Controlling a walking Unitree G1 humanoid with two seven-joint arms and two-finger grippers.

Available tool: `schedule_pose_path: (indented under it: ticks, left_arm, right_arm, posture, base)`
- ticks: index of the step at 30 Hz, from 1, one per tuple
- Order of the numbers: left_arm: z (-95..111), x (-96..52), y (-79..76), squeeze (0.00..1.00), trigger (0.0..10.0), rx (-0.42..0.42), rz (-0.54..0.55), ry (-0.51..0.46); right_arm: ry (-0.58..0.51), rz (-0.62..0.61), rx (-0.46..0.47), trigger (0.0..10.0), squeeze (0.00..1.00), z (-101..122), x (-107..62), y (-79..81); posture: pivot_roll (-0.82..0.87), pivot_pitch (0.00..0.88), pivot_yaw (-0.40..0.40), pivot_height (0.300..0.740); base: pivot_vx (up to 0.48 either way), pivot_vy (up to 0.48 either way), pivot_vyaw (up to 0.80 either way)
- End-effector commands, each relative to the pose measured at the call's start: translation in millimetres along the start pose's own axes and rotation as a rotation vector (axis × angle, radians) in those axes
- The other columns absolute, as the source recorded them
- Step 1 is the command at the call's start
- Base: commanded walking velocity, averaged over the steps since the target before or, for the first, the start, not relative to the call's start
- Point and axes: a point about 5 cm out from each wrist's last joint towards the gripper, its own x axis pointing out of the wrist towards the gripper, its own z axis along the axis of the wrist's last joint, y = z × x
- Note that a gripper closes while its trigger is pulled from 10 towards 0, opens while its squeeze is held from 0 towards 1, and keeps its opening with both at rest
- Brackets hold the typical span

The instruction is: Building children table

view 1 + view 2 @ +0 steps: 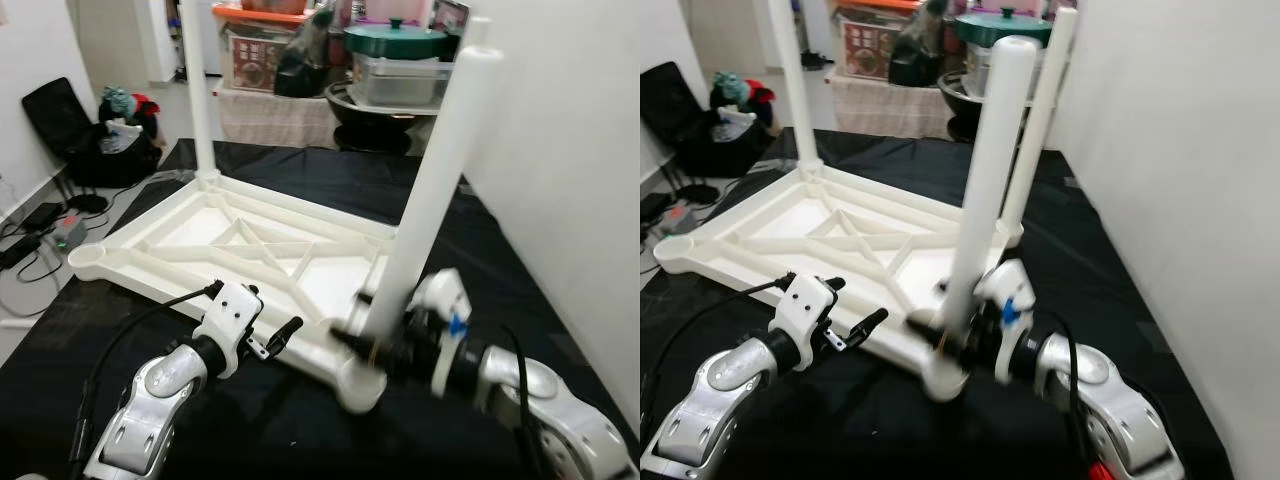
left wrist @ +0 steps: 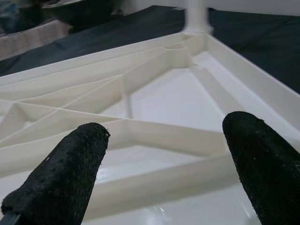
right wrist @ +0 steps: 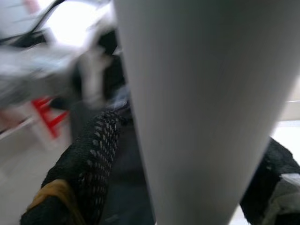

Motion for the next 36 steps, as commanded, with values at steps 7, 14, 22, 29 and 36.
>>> schedule_pose_path:
  ticks: [7,14,22,29,36]
  left_arm:
    - [0,0.4,4.2,0.00,10.0,0.019,0.016,0.002]
    - [-1,-1.1,8.1,0.00,10.0,0.030,0.021,0.007]
    - [0,0.4,10.0,0.00,10.0,0.037,0.033,0.005]
    - [3,4.5,15.9,0.00,10.0,0.042,0.051,-0.007]
    - [2,2.9,15.2,0.00,10.0,0.038,0.052,-0.004]
  right_arm:
    - [-0.008,-0.092,-0.007,0.0,0.00,-5,3.0,-12.5]
    - [0.147,-1.225,0.214,0.0,0.00,-49,-56.8,-107.9]
    - [0.180,-1.361,0.268,3.8,0.00,-60,-67.7,-102.7]
    - [-0.083,-1.009,0.248,10.0,0.00,-27,-21.2,-87.1]
    - [-0.186,-0.785,0.219,10.0,0.00,-3,-9.6,-73.0]
  posture:
    - [0.10,0.000,-0.089,0.740]
    - [0.10,0.000,-0.081,0.740]
    - [0.10,0.000,-0.081,0.740]
    - [0.09,0.000,-0.079,0.740]
    - [0.09,0.000,-0.087,0.740]
  base:
    - [0.000,0.000,0.00]
    - [0.000,0.000,0.00]
    - [0.000,0.000,0.00]
    - [0.000,0.000,0.00]
    - [0.000,0.000,0.00]
